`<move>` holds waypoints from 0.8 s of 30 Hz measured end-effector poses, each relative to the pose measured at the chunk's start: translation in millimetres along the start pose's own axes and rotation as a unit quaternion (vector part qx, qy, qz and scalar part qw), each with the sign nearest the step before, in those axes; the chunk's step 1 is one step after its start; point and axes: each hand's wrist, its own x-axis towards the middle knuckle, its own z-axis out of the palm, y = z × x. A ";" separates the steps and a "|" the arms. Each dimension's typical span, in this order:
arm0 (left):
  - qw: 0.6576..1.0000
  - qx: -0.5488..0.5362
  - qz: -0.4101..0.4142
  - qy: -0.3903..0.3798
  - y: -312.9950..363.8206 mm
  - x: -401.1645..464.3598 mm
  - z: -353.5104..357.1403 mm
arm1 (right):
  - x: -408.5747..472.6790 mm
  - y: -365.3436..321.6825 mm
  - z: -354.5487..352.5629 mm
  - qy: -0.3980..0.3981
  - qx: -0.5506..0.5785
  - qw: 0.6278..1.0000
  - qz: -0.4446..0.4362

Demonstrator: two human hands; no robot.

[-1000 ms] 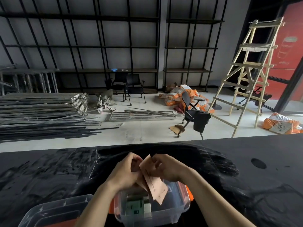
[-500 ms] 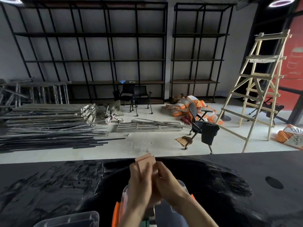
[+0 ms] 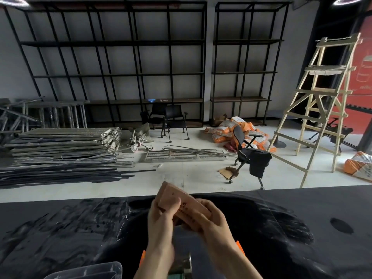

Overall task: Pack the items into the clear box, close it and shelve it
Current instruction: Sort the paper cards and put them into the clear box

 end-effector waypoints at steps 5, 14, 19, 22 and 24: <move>0.973 0.158 0.162 -0.057 26.0 7.3 -12.5 | 4.7 -24.7 -12.6 -0.028 -0.111 0.993 -0.019; 0.923 0.239 0.301 0.003 13.1 5.7 7.8 | -0.4 -28.2 11.2 0.009 -0.096 0.995 -0.032; 0.875 0.350 0.334 0.004 18.5 20.8 -2.7 | 4.2 -32.1 -1.5 -0.076 -0.206 0.975 -0.044; 0.820 0.439 0.367 0.004 24.6 20.9 5.8 | 8.5 -30.4 2.8 -0.140 -0.373 0.913 -0.084; 0.826 0.453 0.336 -0.009 28.7 20.9 10.5 | 8.0 -31.9 3.7 -0.151 -0.396 0.901 -0.088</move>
